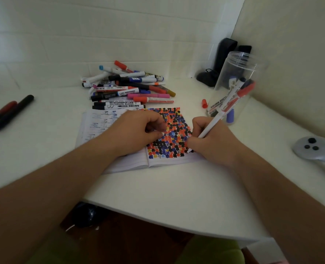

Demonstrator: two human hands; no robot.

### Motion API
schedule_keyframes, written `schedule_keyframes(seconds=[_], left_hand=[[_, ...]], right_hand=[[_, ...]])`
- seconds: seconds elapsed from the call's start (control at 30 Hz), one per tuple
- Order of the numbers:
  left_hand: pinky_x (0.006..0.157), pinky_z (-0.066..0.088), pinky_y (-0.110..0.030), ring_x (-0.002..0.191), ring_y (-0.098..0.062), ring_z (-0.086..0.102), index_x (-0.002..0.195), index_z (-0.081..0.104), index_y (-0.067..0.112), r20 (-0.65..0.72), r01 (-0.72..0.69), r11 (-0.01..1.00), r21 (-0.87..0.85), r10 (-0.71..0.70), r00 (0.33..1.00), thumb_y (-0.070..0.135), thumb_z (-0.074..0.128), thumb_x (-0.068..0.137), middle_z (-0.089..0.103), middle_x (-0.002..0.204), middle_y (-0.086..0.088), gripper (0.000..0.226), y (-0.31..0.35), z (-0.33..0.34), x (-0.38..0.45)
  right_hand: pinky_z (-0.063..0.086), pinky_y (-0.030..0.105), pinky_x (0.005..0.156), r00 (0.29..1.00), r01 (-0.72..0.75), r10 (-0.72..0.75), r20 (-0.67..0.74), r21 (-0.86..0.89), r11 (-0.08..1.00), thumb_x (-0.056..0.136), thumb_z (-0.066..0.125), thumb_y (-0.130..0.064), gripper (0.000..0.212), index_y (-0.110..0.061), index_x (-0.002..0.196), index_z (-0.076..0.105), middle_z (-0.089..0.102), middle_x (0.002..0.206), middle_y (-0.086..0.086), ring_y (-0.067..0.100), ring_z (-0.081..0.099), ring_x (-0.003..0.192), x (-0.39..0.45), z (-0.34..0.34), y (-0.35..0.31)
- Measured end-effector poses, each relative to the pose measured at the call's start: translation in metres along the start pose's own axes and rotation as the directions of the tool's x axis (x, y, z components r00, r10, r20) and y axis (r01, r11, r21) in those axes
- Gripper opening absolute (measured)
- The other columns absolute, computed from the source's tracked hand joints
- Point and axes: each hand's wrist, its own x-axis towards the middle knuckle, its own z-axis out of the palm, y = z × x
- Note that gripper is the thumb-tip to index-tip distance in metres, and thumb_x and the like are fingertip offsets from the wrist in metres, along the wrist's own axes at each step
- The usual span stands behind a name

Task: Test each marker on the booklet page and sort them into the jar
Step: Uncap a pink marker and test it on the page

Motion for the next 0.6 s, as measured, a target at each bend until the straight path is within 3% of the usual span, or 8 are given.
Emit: schedule_keyframes(seconds=[0.17, 0.37, 0.6], left_hand=[[0.071, 0.039, 0.003, 0.092, 0.015, 0.059, 0.101, 0.07, 0.04, 0.008, 0.009, 1.0, 0.01, -0.009, 1.0, 0.028, 0.076, 0.091, 0.066, 0.091, 0.028, 0.016, 0.0006, -0.0006, -0.0003], [0.071, 0.038, 0.004, 0.092, 0.017, 0.058, 0.102, 0.071, 0.039, 0.009, -0.001, 1.0, 0.024, 0.001, 1.0, 0.029, 0.076, 0.092, 0.065, 0.09, 0.029, 0.015, -0.0009, -0.0003, 0.0002], [0.071, 0.039, 0.003, 0.091, 0.016, 0.058, 0.102, 0.071, 0.039, 0.014, 0.001, 1.0, 0.02, -0.001, 1.0, 0.029, 0.075, 0.092, 0.066, 0.092, 0.026, 0.015, -0.0014, 0.0, 0.0007]], right_hand=[[0.05, 0.03, 0.048, 0.999, -0.049, 0.049, -0.003, 0.087, 0.995, 0.082, 0.074, 0.0, 0.032, -0.002, 0.067, 0.046, 0.053, 0.06, 0.027, 0.021, 0.051, 0.047, 0.0013, -0.0017, 0.0027], [0.041, 0.017, 0.047, 1.0, -0.025, 0.024, 0.015, 0.017, 1.0, 0.079, 0.074, 0.0, 0.033, -0.005, 0.063, 0.045, 0.046, 0.052, 0.001, 0.009, 0.043, 0.047, 0.0001, 0.0019, 0.0017], [0.047, 0.029, 0.049, 0.999, -0.039, 0.04, -0.023, 0.08, 0.996, 0.081, 0.073, 0.0, 0.033, -0.006, 0.065, 0.045, 0.048, 0.059, 0.025, 0.021, 0.048, 0.05, 0.0021, -0.0003, 0.0033]])
